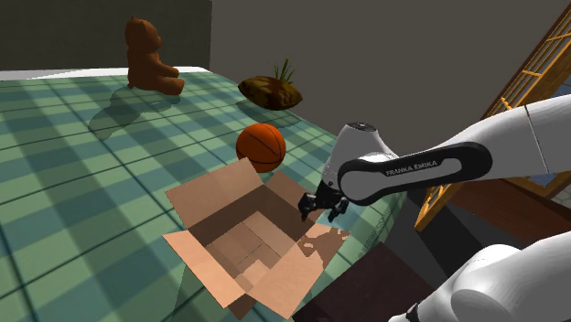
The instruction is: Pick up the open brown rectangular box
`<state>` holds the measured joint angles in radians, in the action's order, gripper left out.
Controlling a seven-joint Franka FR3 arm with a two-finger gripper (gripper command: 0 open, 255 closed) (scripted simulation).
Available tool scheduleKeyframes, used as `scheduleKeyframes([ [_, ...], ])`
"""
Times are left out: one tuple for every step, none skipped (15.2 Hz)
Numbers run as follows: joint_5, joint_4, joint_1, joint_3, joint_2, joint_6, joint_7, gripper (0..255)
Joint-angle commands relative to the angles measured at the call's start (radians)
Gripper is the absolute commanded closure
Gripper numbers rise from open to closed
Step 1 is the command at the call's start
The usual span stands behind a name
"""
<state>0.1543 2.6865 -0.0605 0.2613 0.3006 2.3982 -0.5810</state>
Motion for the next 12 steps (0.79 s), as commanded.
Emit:
scheduleKeyframes([
  [-0.003,0.01,-0.003,0.003,-0.029,0.039,-0.002,0],
  [-0.004,0.014,-0.004,0.005,-0.042,0.056,-0.003,0],
  [-0.007,0.021,-0.005,0.008,-0.063,0.084,-0.005,0],
  [-0.007,0.021,-0.005,0.008,-0.063,0.084,-0.005,0],
  [-0.007,0.021,-0.005,0.007,-0.063,0.084,-0.005,0],
  [-0.006,0.022,-0.004,0.007,-0.06,0.082,-0.004,255],
  [-0.006,0.022,-0.004,0.007,-0.059,0.081,-0.004,255],
  [-0.006,0.022,-0.004,0.007,-0.058,0.08,-0.004,255],
  [-0.006,0.022,-0.004,0.007,-0.058,0.08,-0.004,255],
  [-0.006,0.022,-0.004,0.007,-0.058,0.08,-0.004,255],
  [-0.006,0.022,-0.004,0.007,-0.058,0.081,-0.004,255],
  [-0.006,0.022,-0.004,0.007,-0.058,0.081,-0.004,255],
])
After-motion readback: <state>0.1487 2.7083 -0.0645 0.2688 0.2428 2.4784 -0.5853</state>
